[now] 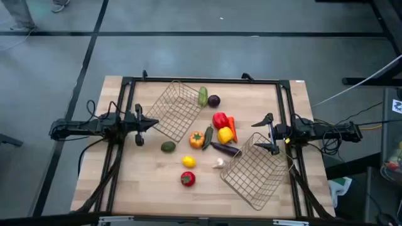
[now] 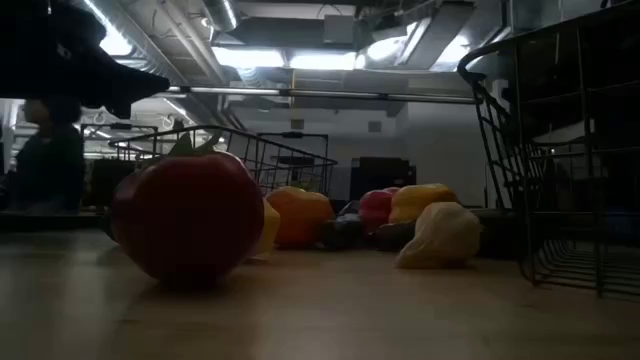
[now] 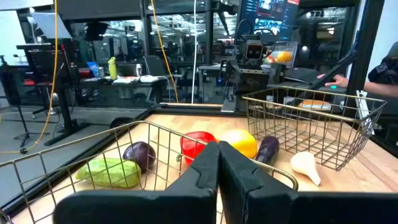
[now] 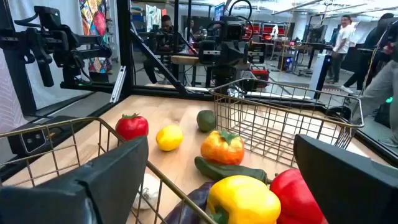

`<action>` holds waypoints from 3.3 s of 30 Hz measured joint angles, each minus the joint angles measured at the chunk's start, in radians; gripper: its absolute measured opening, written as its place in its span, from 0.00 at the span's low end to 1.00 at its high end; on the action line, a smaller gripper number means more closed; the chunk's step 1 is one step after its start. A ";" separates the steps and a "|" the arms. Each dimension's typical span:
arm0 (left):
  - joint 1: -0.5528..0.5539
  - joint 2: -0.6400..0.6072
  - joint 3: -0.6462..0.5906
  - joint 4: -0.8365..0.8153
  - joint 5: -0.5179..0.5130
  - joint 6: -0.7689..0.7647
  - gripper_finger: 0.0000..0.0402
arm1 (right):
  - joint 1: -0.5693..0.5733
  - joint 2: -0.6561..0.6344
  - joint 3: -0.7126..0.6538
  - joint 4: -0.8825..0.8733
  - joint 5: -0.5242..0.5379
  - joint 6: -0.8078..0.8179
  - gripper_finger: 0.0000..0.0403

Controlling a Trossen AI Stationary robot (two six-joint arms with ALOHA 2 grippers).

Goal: Sort produce into baskets

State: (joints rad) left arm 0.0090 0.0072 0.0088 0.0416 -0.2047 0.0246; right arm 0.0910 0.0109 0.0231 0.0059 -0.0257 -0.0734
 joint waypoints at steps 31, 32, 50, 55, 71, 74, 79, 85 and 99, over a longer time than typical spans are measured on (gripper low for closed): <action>0.000 0.000 0.000 0.000 0.000 0.000 0.00 | 0.000 0.000 0.000 0.000 0.000 0.000 0.99; 0.000 0.000 0.000 0.000 0.000 0.000 0.00 | 0.000 0.000 0.000 0.000 0.000 0.000 0.99; 0.000 0.000 0.000 0.000 0.000 0.001 0.00 | 0.000 0.000 0.000 -0.001 0.016 0.000 0.99; 0.000 0.000 0.000 0.000 0.000 0.001 0.00 | 0.000 0.000 -0.002 0.018 0.019 0.000 0.99; 0.000 0.000 0.000 0.000 0.000 0.001 0.00 | 0.000 0.000 -0.002 0.045 0.015 0.001 0.99; 0.000 0.000 0.000 0.000 0.000 0.001 0.00 | 0.000 0.000 -0.002 0.045 0.015 0.001 0.99; 0.000 0.000 0.000 0.000 0.000 0.001 0.00 | 0.000 0.000 -0.002 0.046 0.014 0.001 0.99; 0.000 0.000 0.000 0.000 0.000 0.000 0.00 | 0.000 0.000 -0.001 0.049 0.004 0.018 0.99; 0.000 0.000 0.000 0.000 0.000 -0.001 0.00 | 0.000 0.000 -0.001 0.050 -0.021 0.368 0.99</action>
State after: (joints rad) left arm 0.0090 0.0074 0.0088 0.0418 -0.2047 0.0238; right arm 0.0912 0.0105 0.0223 0.0554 -0.0471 0.2950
